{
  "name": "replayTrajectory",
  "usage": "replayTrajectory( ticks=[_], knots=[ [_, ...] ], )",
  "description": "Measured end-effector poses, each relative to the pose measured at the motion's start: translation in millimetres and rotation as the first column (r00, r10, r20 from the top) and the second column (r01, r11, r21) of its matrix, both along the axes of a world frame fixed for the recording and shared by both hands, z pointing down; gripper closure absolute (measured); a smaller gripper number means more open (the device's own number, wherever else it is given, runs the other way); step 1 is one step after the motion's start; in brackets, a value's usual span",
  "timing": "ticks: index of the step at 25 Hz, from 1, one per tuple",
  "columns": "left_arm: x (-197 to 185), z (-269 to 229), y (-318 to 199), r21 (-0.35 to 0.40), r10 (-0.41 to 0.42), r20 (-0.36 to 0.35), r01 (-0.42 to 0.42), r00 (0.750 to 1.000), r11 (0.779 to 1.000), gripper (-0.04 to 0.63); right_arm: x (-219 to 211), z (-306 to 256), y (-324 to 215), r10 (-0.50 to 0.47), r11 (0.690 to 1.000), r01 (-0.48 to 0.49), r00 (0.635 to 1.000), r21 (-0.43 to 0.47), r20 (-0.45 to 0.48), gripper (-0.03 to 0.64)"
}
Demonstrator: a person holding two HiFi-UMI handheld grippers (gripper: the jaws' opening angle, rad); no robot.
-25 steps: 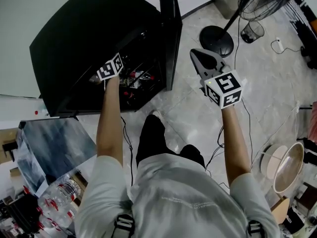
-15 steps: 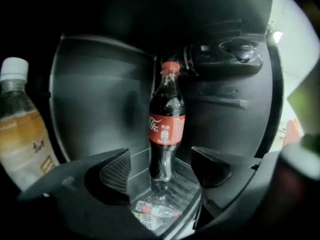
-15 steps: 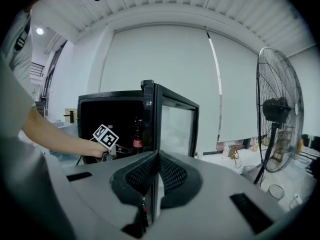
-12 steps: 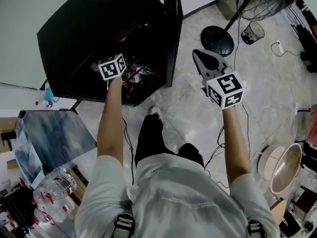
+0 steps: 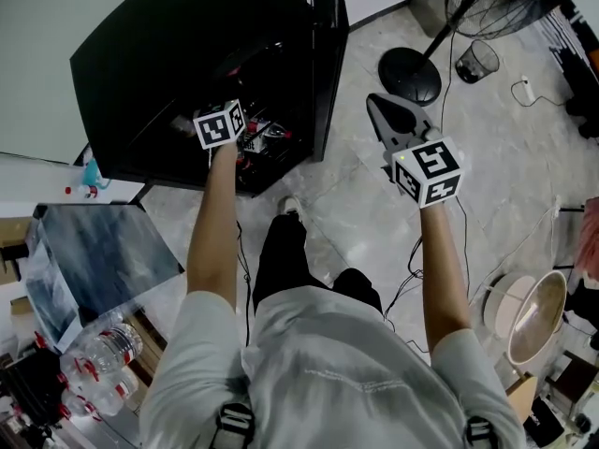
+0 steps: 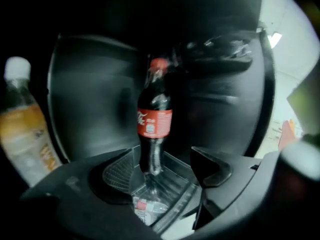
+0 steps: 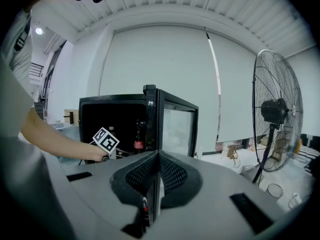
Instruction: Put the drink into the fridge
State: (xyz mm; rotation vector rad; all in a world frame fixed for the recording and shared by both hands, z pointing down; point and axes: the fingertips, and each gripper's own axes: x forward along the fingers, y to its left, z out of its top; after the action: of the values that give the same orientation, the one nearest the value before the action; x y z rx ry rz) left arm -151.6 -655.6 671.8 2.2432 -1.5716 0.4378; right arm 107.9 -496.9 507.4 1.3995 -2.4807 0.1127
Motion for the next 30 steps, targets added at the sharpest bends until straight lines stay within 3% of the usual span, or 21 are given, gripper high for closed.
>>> replayTrajectory(
  ticks=[6,9,17,24,30],
  knots=[
    [21,-42,73,0.047,0.051,0.042,-0.053,0.998,0.997,0.263,7,-36,40,-0.030,0.999,0.030,0.999,0.033,-0.014,0.615],
    [30,-76,125,0.106,0.054,0.068,-0.061,0.996,0.992,0.375,14,-58,74,-0.046,0.998,0.047,0.999,0.052,-0.023,0.615],
    [36,-172,276,0.229,0.022,0.085,-0.041,0.996,0.973,0.554,22,-101,171,-0.120,0.990,0.127,0.986,0.057,-0.116,0.614],
    [45,-235,387,0.233,0.084,0.141,-0.115,0.987,0.966,0.581,13,-133,233,-0.175,0.980,0.187,0.973,0.069,-0.151,0.615],
    [36,-298,440,0.314,0.056,0.177,-0.111,0.983,0.943,0.581,-4,-180,265,-0.189,0.967,0.216,0.965,0.137,-0.184,0.615]
  ],
)
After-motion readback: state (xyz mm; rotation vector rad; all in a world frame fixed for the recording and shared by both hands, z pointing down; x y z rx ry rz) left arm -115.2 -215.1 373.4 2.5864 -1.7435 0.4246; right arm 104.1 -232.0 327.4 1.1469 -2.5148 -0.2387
